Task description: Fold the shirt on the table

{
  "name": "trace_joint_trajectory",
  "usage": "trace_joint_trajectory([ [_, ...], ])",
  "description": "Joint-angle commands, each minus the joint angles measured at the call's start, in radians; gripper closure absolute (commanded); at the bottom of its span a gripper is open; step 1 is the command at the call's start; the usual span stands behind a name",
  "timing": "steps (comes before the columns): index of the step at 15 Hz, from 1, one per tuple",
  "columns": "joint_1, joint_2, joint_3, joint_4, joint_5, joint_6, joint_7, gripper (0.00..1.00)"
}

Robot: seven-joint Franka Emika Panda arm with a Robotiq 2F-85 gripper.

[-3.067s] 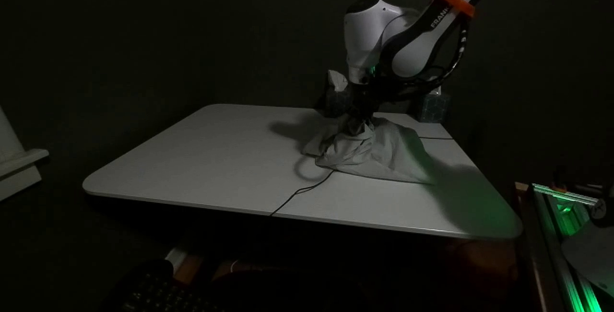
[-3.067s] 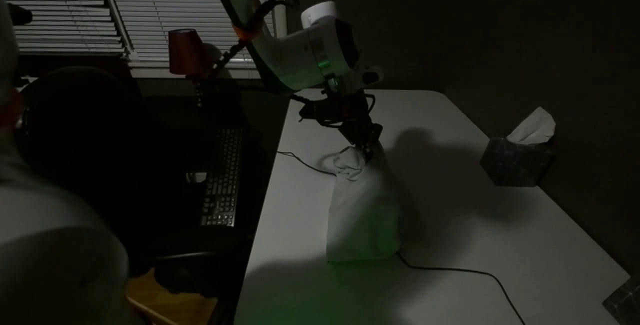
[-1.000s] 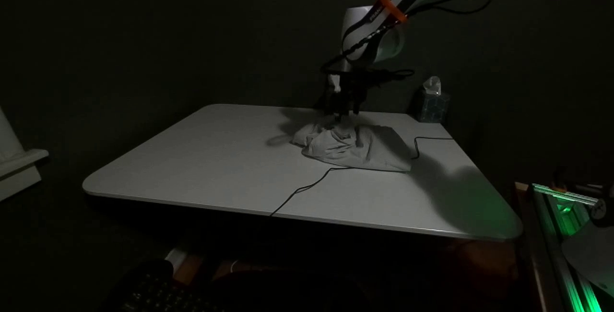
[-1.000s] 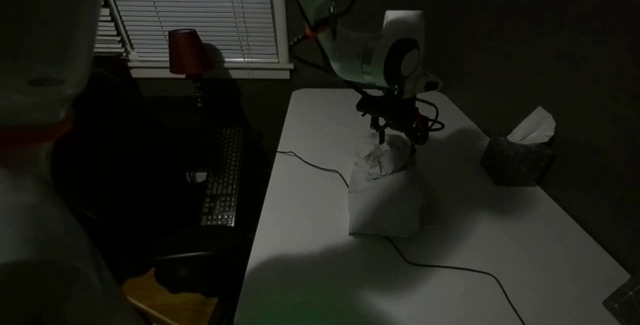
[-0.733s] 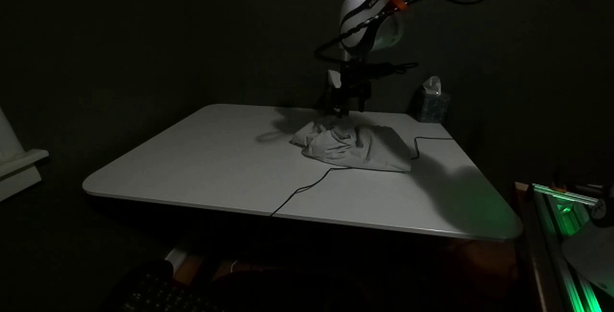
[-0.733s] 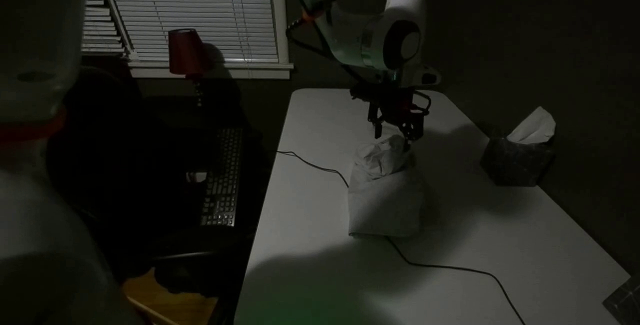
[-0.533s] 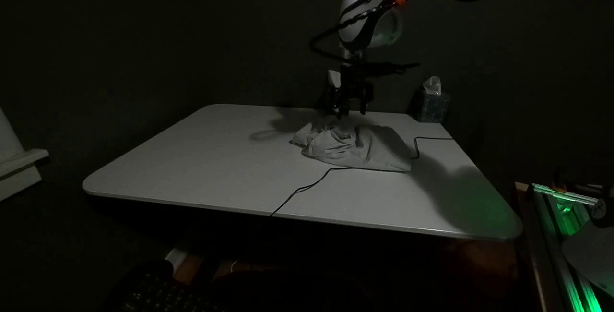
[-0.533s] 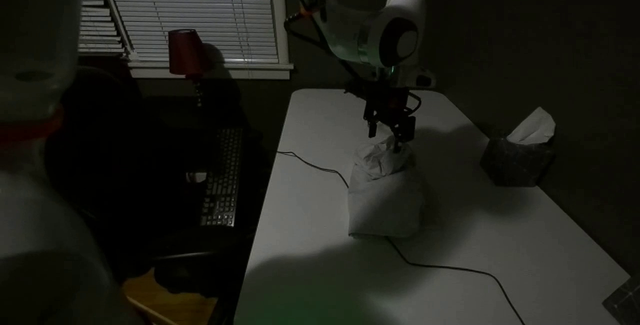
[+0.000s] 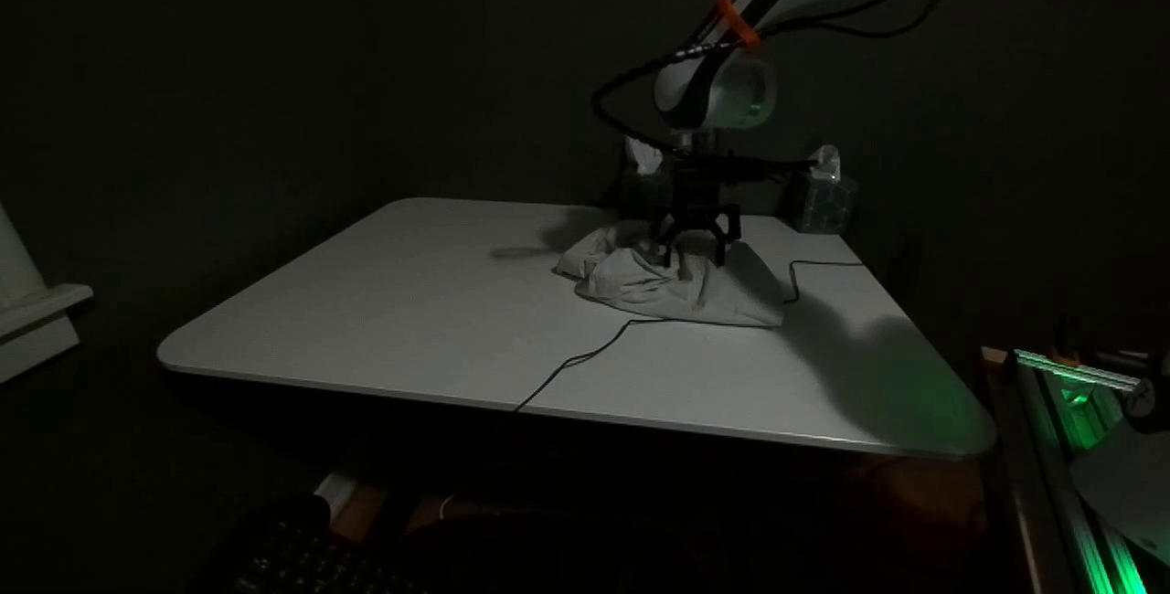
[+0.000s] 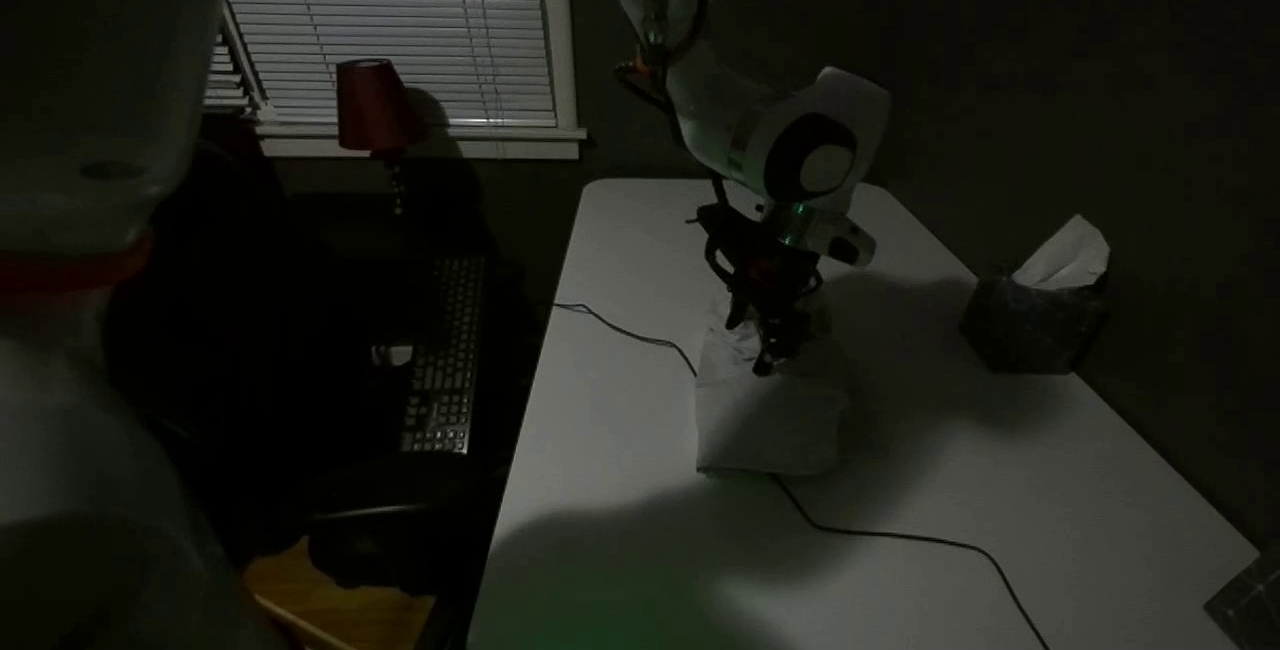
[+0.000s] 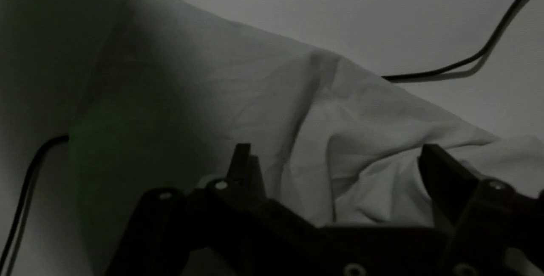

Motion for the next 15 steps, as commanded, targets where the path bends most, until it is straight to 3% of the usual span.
trace_joint_trajectory([
  [1,-0.034,0.064,-0.023,0.044,0.084,-0.082,0.059,0.00],
  [8,-0.110,0.164,-0.022,0.110,0.287,-0.108,0.152,0.00],
  [13,-0.126,0.229,-0.027,0.153,0.367,-0.096,0.153,0.00],
  [15,-0.107,0.253,-0.053,0.165,0.338,-0.094,0.182,0.00],
])
